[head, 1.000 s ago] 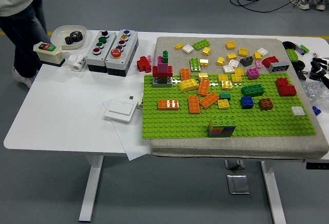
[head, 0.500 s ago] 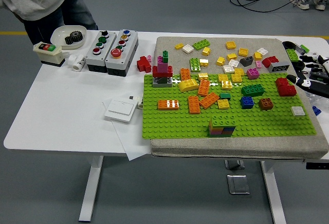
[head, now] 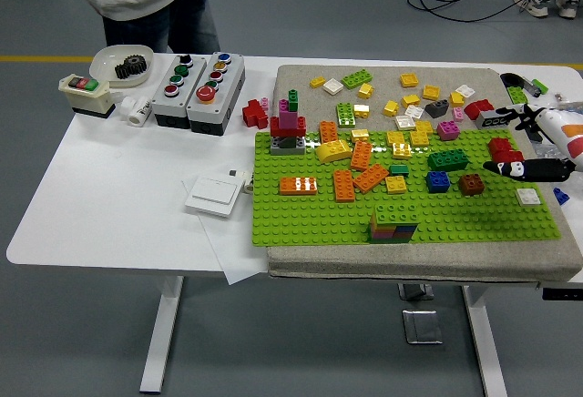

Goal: Pick up the brick,pile it on top of brick,press brick,pick up the brick,pile it on top of brick,press brick

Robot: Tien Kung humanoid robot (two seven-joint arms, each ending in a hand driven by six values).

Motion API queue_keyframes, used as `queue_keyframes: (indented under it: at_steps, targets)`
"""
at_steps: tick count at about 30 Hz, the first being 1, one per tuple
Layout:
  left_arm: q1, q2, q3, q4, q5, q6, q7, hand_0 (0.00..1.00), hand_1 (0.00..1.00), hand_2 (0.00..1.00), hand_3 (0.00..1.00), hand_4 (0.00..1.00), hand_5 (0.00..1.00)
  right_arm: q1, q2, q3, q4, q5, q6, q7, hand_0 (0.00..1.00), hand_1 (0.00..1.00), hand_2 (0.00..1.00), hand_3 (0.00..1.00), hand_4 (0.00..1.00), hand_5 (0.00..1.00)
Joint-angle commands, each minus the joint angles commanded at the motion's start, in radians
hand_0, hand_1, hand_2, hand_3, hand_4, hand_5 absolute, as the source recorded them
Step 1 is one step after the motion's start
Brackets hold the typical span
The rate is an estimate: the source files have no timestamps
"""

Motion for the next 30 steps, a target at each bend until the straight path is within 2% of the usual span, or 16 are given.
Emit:
queue_keyframes:
  at_steps: [1, 6, 7, 8, 18, 24, 25, 30]
  targets:
    - [0.001, 0.0, 0.0, 0.0, 0.0, 0.0, 0.0, 0.677, 0.716, 0.731, 0.595, 0.687, 0.666, 0.001, 0.002, -0.003, 0.002, -0.018, -0.004, -0.001, 0.305, 0.328, 0.42, 0.675, 0.991, 0.421]
    - [0.003, 0.0, -0.002, 0.0, 0.002, -0.001, 0.001, 0.677, 0.716, 0.731, 0.595, 0.687, 0.666, 0.01, 0.015, -0.012, 0.014, -0.058, -0.019, -0.02, 0.305, 0.328, 0.42, 0.675, 0.991, 0.421]
    - [0.003, -0.001, -0.003, 0.0, 0.004, -0.001, 0.002, 0.677, 0.719, 0.731, 0.595, 0.689, 0.668, 0.015, 0.019, -0.019, 0.012, -0.068, -0.02, -0.027, 0.304, 0.268, 0.344, 0.666, 0.998, 0.433]
    - [0.003, -0.001, -0.003, 0.0, 0.004, -0.002, 0.002, 0.677, 0.719, 0.731, 0.595, 0.689, 0.668, 0.018, 0.022, -0.022, 0.011, -0.073, -0.021, -0.03, 0.304, 0.268, 0.344, 0.666, 0.998, 0.433]
    - [0.006, -0.001, -0.003, -0.002, 0.003, -0.002, 0.004, 0.676, 0.72, 0.732, 0.595, 0.688, 0.667, 0.088, 0.055, -0.115, -0.044, -0.156, -0.012, -0.122, 0.31, 0.24, 0.313, 0.647, 0.996, 0.439]
    - [0.007, -0.001, -0.001, -0.003, -0.002, -0.002, 0.004, 0.676, 0.721, 0.731, 0.595, 0.688, 0.667, 0.14, 0.074, -0.173, -0.086, -0.144, 0.004, -0.181, 0.327, 0.249, 0.323, 0.646, 0.988, 0.441]
    - [0.007, -0.001, -0.001, -0.003, -0.002, -0.002, 0.004, 0.676, 0.721, 0.732, 0.595, 0.689, 0.668, 0.149, 0.076, -0.183, -0.093, -0.14, 0.006, -0.185, 0.53, 0.546, 0.634, 0.652, 0.998, 0.456]
    - [0.006, -0.001, 0.002, -0.004, -0.009, -0.001, 0.003, 0.676, 0.721, 0.732, 0.595, 0.689, 0.668, 0.201, 0.099, -0.238, -0.141, -0.125, -0.012, -0.189, 0.53, 0.546, 0.634, 0.652, 0.998, 0.456]
